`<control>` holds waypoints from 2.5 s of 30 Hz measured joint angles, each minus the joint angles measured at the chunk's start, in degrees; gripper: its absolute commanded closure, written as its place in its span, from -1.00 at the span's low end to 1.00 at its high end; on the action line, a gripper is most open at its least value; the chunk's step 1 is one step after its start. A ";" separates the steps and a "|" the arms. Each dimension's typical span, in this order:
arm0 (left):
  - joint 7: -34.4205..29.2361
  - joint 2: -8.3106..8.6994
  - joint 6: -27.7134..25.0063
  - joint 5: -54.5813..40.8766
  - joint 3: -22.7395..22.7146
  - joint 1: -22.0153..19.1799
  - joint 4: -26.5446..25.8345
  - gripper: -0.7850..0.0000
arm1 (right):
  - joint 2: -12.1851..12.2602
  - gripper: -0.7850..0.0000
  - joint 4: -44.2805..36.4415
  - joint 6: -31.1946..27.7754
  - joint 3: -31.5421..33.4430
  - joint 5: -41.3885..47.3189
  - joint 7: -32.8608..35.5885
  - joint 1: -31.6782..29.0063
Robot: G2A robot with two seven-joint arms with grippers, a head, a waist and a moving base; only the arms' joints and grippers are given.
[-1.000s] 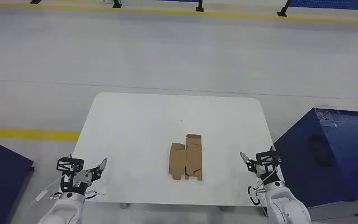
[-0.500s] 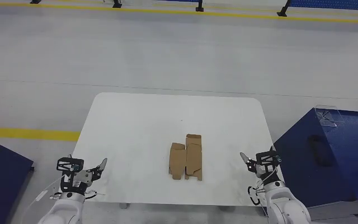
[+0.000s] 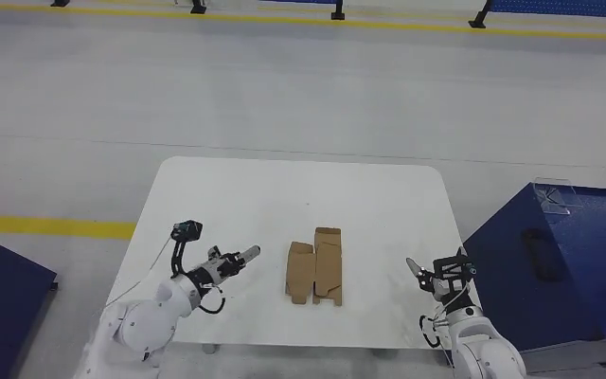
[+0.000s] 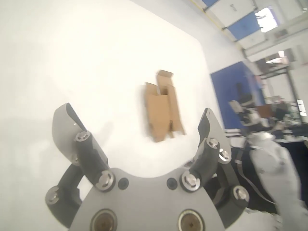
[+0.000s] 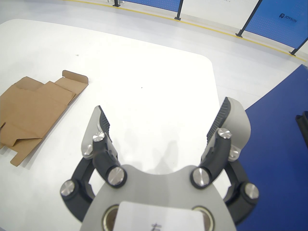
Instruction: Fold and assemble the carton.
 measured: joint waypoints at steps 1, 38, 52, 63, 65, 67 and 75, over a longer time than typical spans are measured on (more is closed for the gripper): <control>-2.39 -0.24 0.11 -3.28 1.05 -3.00 2.79 -1.00 | 0.00 -1.00 0.00 0.00 0.00 0.00 0.00 0.00; -17.11 -11.19 -16.27 -23.91 30.38 -37.08 63.64 0.31 | 0.00 -1.00 0.00 0.00 0.00 0.00 0.00 0.00; -22.41 -12.35 -21.63 -32.47 28.56 -38.72 67.33 1.00 | 0.00 -1.00 0.00 0.00 0.00 0.00 0.00 0.00; -30.67 -3.18 -23.37 -38.85 7.08 -21.97 34.51 1.00 | 0.00 -1.00 0.00 0.00 0.00 0.00 0.00 0.00; -27.52 -1.77 -22.74 -35.35 2.59 -15.18 24.03 1.00 | 0.00 -1.00 0.00 0.00 0.00 0.00 0.00 0.00; -26.27 -0.95 -22.47 -32.88 -0.17 -9.85 16.44 1.00 | 0.00 -1.00 0.00 0.00 0.00 0.00 0.00 0.00; -26.22 -0.07 -23.32 -30.81 -2.94 -2.64 7.34 1.00 | 0.00 -1.00 0.00 0.00 0.00 0.00 0.00 0.00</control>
